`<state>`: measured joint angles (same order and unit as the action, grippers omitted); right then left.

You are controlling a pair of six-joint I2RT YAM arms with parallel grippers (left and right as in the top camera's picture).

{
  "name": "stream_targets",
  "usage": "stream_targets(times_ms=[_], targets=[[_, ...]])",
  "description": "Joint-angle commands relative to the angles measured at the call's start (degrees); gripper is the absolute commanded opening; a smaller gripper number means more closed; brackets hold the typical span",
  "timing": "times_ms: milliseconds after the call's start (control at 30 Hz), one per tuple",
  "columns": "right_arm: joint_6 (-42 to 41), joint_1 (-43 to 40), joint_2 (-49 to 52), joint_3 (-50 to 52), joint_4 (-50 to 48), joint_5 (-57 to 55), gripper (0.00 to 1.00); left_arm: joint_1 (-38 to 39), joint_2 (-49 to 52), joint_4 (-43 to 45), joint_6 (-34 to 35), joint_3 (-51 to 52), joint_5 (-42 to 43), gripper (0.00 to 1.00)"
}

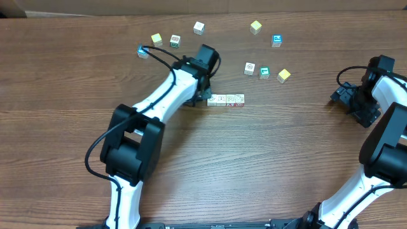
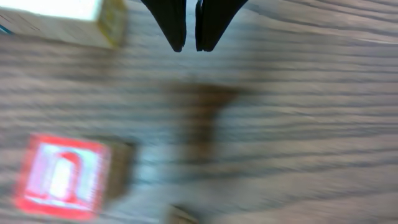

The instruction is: Form a horizontal line

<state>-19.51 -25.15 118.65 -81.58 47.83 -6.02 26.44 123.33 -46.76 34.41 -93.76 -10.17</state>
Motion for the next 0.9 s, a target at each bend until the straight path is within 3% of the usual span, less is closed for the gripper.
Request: stream_targets(times_ms=[0,400,533,567,633,733,867], targets=[[0.0,-0.33,0.63,0.55,0.0,-1.46,1.0,-2.78,-1.51,-0.9,0.33,0.31,-1.62,0.06],[0.02,-0.33,0.63,0.52,0.0,-1.46,1.0,-12.09,-1.51,-2.43,0.31,0.31,-0.28,0.11],[0.02,-0.33,0.63,0.52,0.0,-1.46,1.0,-13.75,-1.51,-2.51,0.31,0.31,-0.33,0.32],[0.02,-0.33,0.63,0.52,0.0,-1.46,1.0,-13.97,-1.51,-2.73,0.33,0.31,-0.26,0.31],[0.02,-0.33,0.63,0.55,0.0,-1.46,1.0,-14.03,-1.51,-3.39,0.31,0.31,0.63,0.04],[0.02,-0.33,0.63,0.52,0.0,-1.46,1.0,-13.84,-1.51,-2.8,-1.57,0.31,6.34,0.04],[0.02,-0.33,0.63,0.55,0.0,-1.46,1.0,-12.9,-1.51,5.77,-11.61,0.09,19.41,0.04]])
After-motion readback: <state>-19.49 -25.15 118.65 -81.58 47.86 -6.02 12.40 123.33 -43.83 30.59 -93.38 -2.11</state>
